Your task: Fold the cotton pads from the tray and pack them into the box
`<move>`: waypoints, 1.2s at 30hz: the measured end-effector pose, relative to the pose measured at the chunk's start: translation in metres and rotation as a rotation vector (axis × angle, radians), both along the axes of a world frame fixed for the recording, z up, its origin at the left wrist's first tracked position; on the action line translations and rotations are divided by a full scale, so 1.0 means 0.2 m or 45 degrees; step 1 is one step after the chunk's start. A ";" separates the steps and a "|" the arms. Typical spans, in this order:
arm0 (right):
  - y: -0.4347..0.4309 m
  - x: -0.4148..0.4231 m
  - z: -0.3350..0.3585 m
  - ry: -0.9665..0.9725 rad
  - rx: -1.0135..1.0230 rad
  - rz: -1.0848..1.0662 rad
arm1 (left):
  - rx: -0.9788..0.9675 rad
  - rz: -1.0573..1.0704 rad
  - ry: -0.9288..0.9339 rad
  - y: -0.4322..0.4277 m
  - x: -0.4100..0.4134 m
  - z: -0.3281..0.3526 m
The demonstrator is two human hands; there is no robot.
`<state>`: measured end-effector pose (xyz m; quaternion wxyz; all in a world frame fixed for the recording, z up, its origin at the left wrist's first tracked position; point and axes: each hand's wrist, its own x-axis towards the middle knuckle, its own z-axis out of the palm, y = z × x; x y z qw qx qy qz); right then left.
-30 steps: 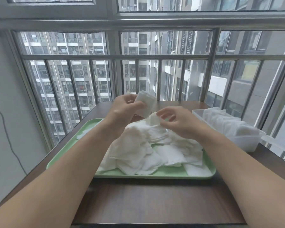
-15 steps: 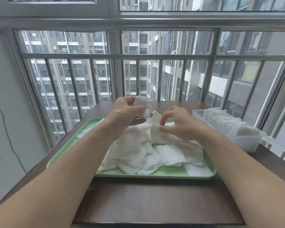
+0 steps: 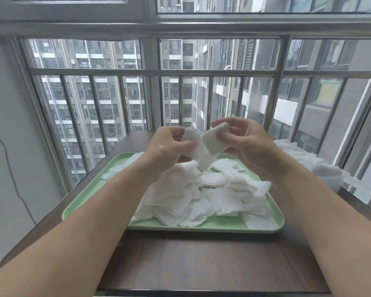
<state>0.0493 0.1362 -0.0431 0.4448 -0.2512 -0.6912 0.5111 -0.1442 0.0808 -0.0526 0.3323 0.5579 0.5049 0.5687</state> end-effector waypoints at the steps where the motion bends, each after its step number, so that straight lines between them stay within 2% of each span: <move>1: 0.00 0.00 0.00 0.009 0.009 0.020 | -0.005 -0.027 0.002 0.00 0.01 0.00; 6: -0.01 -0.01 0.00 -0.034 0.065 -0.079 | -0.004 -0.178 0.104 0.00 0.04 0.00; 10: -0.01 -0.01 0.00 -0.057 0.089 -0.143 | -0.010 -0.302 0.076 -0.02 0.06 0.01; 15: 0.00 -0.02 -0.01 -0.108 0.124 -0.196 | -0.097 -0.322 -0.041 -0.01 0.06 0.02; 17: 0.00 -0.04 -0.02 -0.157 0.191 -0.265 | -0.047 -0.348 0.008 -0.01 0.06 0.01; 19: 0.01 -0.06 -0.03 -0.147 0.211 -0.362 | 0.033 -0.283 0.028 -0.01 0.05 0.01; 22: 0.03 -0.07 -0.03 -0.161 0.160 -0.440 | 0.048 -0.041 -0.050 0.01 0.00 0.02; 27: 0.09 -0.07 -0.06 -0.583 0.216 -0.283 | -0.014 0.191 -0.239 0.02 -0.06 0.03; 31: 0.11 -0.08 -0.09 -0.826 0.128 -0.196 | -0.028 0.182 -0.203 0.03 -0.05 0.02; 34: 0.09 -0.09 -0.07 -0.823 0.198 -0.234 | -0.027 0.178 -0.178 0.02 -0.05 0.03; 36: 0.07 -0.08 -0.05 -0.653 0.309 -0.348 | -0.029 0.193 -0.178 0.02 -0.05 0.03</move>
